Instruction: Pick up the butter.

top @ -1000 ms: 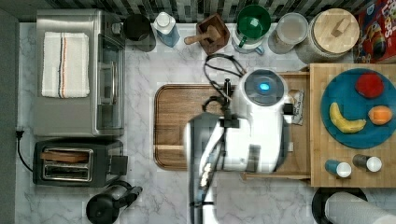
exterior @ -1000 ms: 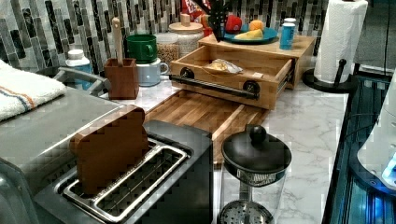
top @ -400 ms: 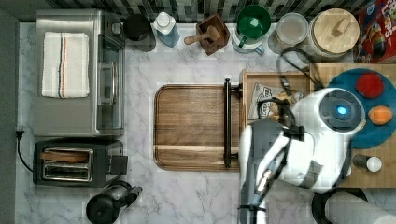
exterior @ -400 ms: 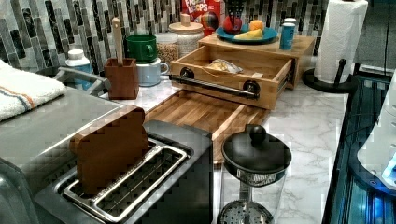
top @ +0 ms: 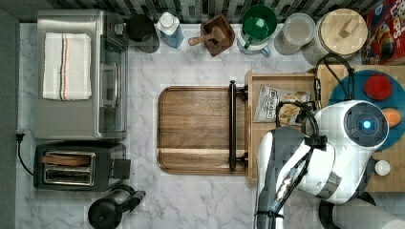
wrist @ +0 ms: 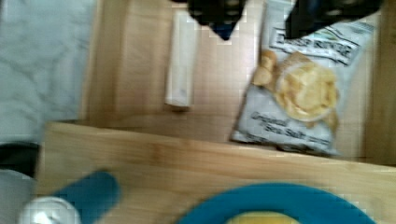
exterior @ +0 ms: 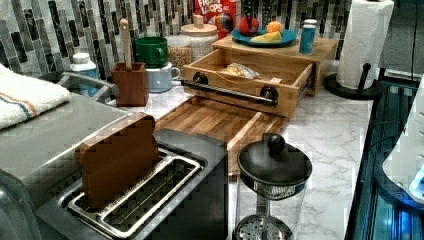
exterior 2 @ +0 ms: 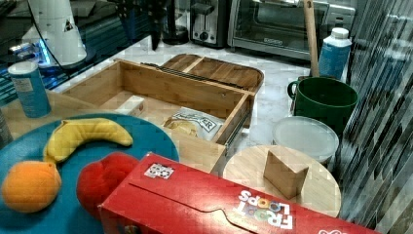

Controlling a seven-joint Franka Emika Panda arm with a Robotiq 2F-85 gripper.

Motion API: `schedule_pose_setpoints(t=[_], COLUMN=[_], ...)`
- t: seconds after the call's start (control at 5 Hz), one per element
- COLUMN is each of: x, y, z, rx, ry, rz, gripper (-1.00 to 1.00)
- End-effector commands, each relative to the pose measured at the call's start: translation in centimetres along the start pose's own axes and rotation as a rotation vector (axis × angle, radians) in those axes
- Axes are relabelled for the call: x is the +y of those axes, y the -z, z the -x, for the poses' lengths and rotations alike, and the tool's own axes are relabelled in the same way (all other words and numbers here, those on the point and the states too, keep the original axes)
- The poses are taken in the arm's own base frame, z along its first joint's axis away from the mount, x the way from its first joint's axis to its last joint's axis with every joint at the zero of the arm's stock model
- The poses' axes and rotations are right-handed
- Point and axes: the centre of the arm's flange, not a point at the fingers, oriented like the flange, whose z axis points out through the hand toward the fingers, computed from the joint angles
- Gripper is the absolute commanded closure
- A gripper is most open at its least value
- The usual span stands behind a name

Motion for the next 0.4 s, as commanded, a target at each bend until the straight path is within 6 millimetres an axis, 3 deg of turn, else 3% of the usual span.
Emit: schedule_pose_setpoints(t=[0.2,0.4], x=[3.9,5.3], y=[-5.3,-7.4], z=[0.7,-0.2], rx=[-0.076,-0.085], ry=[-0.072,-0.081], rz=[0.058,0.047], gripper=[-1.0,-1.0])
